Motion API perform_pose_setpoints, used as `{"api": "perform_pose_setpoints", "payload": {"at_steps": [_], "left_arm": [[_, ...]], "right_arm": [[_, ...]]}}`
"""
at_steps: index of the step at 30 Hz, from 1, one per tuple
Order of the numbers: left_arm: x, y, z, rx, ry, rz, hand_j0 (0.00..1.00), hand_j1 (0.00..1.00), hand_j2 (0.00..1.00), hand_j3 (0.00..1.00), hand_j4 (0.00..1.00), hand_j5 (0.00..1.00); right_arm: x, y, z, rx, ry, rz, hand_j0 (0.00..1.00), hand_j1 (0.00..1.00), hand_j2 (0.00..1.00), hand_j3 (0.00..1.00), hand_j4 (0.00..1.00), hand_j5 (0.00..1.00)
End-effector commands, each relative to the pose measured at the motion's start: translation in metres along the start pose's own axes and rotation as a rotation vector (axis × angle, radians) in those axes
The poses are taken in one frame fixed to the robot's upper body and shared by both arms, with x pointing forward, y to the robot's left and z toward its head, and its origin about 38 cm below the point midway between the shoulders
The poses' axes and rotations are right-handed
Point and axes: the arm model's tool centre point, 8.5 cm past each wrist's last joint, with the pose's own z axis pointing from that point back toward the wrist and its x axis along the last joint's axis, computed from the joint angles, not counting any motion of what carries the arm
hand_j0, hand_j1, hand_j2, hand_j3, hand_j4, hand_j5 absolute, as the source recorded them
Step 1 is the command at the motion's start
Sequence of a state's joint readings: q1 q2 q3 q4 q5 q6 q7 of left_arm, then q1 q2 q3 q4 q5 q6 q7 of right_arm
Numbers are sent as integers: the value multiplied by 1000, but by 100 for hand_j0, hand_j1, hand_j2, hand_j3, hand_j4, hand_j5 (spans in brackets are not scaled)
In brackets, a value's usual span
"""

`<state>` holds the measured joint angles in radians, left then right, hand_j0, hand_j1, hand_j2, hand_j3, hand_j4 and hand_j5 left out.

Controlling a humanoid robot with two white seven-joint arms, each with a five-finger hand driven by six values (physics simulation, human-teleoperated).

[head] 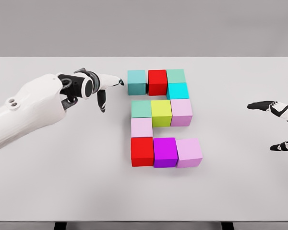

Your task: Assemble the squares on the desktop into the number 2

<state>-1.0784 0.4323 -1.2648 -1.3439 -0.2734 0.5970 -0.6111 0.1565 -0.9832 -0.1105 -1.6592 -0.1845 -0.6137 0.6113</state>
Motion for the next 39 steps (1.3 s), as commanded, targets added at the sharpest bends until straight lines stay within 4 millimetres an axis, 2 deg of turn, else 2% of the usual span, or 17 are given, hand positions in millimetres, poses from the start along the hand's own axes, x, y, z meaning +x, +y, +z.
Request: {"api": "perform_pose_setpoints", "payload": {"at_steps": [1, 15, 39], "left_arm": [[0, 0, -1, 0, 3, -5, 100, 100, 100, 100, 100, 100], [14, 1, -2, 4, -21, -14, 100, 100, 100, 100, 100, 100], [15, 0, -1, 4, -25, -16, 100, 100, 100, 100, 100, 100]], "right_arm": [[1, -1, 0, -3, -2, -4, 100, 100, 100, 100, 100, 100], [1, 0, 0, -2, -2, -6, 100, 100, 100, 100, 100, 100], [2, 0, -1, -3, -6, -4, 100, 100, 100, 100, 100, 100]]}}
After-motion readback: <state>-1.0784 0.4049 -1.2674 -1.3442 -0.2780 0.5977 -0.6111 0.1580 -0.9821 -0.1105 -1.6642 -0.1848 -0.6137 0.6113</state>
